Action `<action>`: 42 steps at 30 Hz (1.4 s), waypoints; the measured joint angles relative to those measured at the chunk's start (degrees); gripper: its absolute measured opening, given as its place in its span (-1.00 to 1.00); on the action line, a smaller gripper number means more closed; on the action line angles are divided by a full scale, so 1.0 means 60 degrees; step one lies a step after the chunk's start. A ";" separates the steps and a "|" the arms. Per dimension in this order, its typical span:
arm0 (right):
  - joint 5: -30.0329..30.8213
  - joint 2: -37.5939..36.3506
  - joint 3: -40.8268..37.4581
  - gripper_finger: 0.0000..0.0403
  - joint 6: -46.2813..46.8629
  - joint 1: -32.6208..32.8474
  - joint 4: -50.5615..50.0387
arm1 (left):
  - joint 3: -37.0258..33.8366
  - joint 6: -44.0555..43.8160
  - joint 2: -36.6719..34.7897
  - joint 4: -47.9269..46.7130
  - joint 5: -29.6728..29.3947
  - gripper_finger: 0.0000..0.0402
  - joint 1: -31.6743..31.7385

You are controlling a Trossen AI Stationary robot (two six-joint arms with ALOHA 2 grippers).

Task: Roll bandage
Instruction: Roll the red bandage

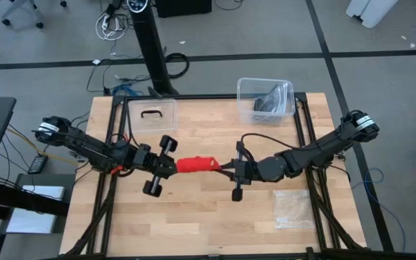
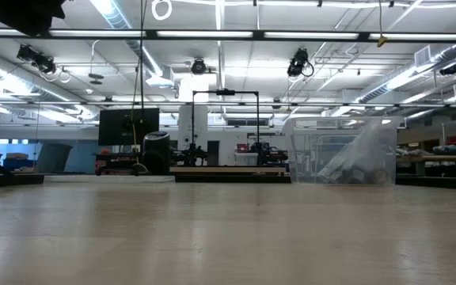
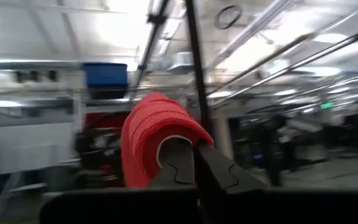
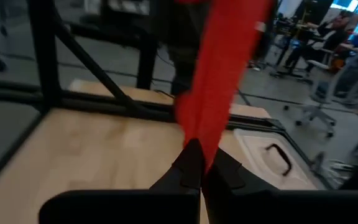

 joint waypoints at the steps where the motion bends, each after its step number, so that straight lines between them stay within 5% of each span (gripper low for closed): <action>1: 0.0001 -0.0003 0.0000 -1.00 0.0068 0.0064 0.0071 | 0.0000 0.0119 0.0000 -0.0099 -0.0185 -1.00 0.0067; 12: -0.0004 0.0001 -0.0011 -1.00 0.0105 0.0201 0.1051 | 0.0000 0.1143 0.0018 -0.1154 -0.1899 -1.00 0.0355; 29: -0.0044 0.0015 -0.0018 -0.99 0.0269 -0.0454 0.2243 | 0.0007 0.1564 0.0514 -0.2169 -0.2562 -1.00 0.0377; 42: -0.0112 0.0015 -0.0018 -0.63 0.2008 -0.1016 0.1462 | 0.0007 0.1472 0.0678 -0.2329 -0.2396 -1.00 0.0068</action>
